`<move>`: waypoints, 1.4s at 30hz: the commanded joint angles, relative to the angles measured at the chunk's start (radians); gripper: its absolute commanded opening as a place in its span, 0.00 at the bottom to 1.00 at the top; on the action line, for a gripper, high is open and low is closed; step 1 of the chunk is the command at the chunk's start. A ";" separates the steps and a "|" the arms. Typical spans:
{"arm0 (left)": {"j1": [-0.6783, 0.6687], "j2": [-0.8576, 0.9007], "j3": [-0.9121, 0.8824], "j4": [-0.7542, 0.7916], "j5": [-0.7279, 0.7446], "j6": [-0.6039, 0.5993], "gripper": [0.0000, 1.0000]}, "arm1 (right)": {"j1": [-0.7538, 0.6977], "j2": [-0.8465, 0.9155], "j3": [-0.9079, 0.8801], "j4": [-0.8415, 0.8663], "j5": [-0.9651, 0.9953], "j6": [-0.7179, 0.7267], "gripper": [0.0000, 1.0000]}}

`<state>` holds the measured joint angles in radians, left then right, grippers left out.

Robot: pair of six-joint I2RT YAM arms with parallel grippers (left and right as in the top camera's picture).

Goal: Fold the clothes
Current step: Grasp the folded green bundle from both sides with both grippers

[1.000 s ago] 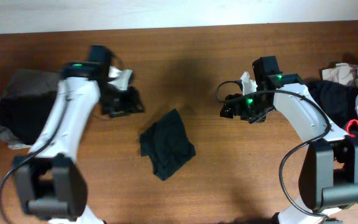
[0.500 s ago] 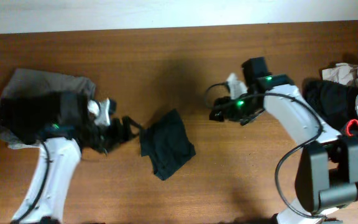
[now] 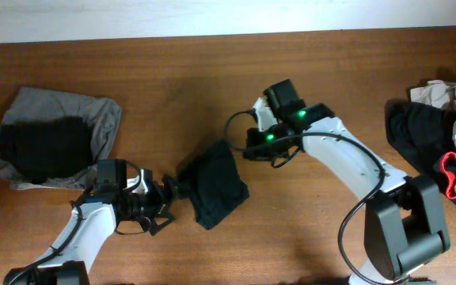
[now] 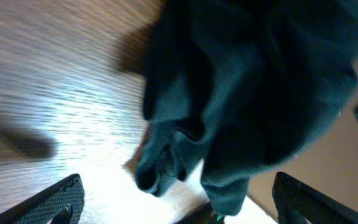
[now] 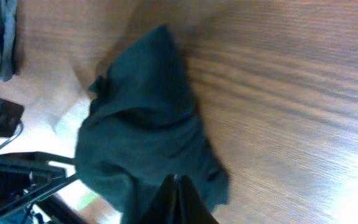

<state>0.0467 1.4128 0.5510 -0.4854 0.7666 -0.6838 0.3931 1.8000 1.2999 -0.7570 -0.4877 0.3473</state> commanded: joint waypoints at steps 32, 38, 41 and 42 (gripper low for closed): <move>-0.235 0.113 -0.010 0.315 -0.073 -0.208 0.95 | 0.169 0.193 0.005 0.089 0.050 0.281 0.04; -0.169 0.109 -0.010 0.287 -0.066 -0.150 0.95 | 0.169 0.208 0.005 0.100 0.051 0.298 0.04; -0.129 0.109 -0.010 0.274 -0.050 -0.076 0.96 | 0.170 0.210 0.005 0.100 0.051 0.298 0.04; -0.126 0.109 -0.010 0.274 -0.038 -0.057 0.96 | 0.170 0.210 0.005 0.100 0.052 0.298 0.04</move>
<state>-0.1066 1.5085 0.5522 -0.2024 0.7185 -0.8482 0.5480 1.9839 1.2995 -0.6605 -0.4335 0.6323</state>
